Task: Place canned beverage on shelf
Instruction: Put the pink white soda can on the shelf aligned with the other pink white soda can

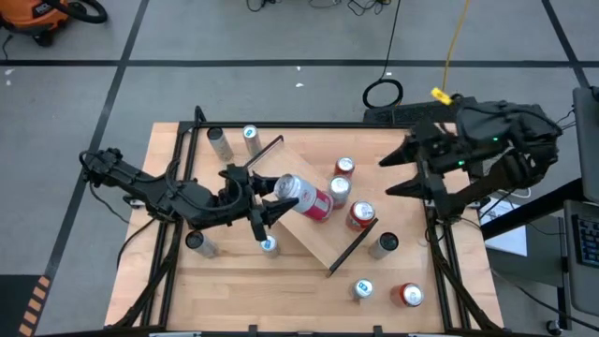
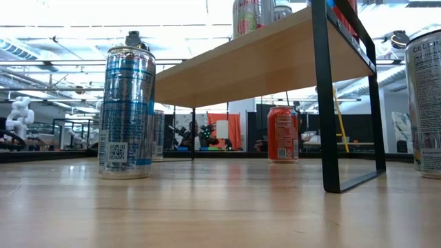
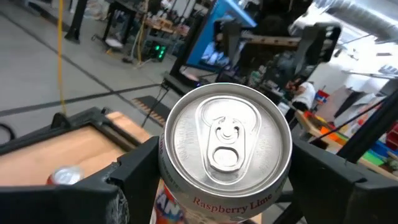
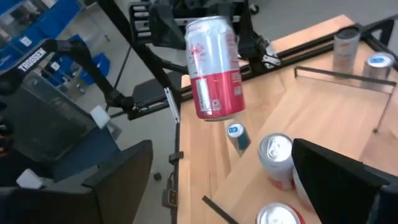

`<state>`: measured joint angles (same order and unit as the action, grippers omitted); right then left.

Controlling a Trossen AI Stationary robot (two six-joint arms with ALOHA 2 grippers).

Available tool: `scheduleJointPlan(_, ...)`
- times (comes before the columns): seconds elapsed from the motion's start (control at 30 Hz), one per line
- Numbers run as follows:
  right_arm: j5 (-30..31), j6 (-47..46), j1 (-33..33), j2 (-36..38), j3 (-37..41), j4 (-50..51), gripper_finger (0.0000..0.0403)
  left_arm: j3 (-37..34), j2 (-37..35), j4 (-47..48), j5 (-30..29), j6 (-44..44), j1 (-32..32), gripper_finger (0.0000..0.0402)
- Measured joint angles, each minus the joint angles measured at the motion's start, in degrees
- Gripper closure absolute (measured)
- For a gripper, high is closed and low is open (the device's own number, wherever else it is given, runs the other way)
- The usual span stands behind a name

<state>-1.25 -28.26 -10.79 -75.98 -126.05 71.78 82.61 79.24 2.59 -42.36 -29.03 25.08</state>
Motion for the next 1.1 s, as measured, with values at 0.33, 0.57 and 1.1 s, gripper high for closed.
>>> scheduleJointPlan(0.33,1.43,-3.94,-2.14,1.59,0.01,7.41,0.0039,0.0,-0.02,7.19,-2.41,-5.11,0.49,0.0111)
scheduleJointPlan(0.57,2.31,-1.13,-2.14,1.59,0.01,7.79,0.0039,0.07,-0.02,8.95,-2.85,-5.49,0.06,0.0111)
scheduleJointPlan(1.1,5.85,1.04,-2.07,1.72,0.05,9.75,0.0039,0.11,-1.79,23.49,-2.62,-11.06,0.02,0.0111)
